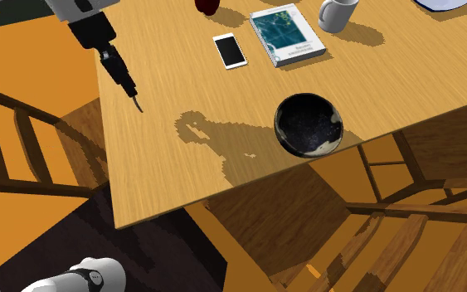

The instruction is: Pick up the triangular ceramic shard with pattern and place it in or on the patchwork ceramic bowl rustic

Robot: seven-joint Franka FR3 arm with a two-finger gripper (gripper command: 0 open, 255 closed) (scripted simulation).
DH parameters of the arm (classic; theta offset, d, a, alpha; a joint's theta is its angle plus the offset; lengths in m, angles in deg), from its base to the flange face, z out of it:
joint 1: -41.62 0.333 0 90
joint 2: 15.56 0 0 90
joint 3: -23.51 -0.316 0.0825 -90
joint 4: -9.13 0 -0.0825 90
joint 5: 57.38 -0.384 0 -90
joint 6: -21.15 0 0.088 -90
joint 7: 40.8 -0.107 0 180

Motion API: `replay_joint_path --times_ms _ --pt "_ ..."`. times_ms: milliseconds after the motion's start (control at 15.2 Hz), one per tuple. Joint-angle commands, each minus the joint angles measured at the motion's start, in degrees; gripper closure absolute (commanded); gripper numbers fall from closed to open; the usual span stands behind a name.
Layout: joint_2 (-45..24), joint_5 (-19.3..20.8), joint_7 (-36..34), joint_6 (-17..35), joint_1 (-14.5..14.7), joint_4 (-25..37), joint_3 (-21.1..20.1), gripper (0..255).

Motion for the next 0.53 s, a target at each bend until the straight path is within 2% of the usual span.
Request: replay_joint_path --times_ms 0,462 --pt "0.6 -0.4 0.5 -1.4 0.0 1.0 -0.1 255" --pt "1.9 -1.1 2.2 -6.1 0.1 5.0 -0.3 255"
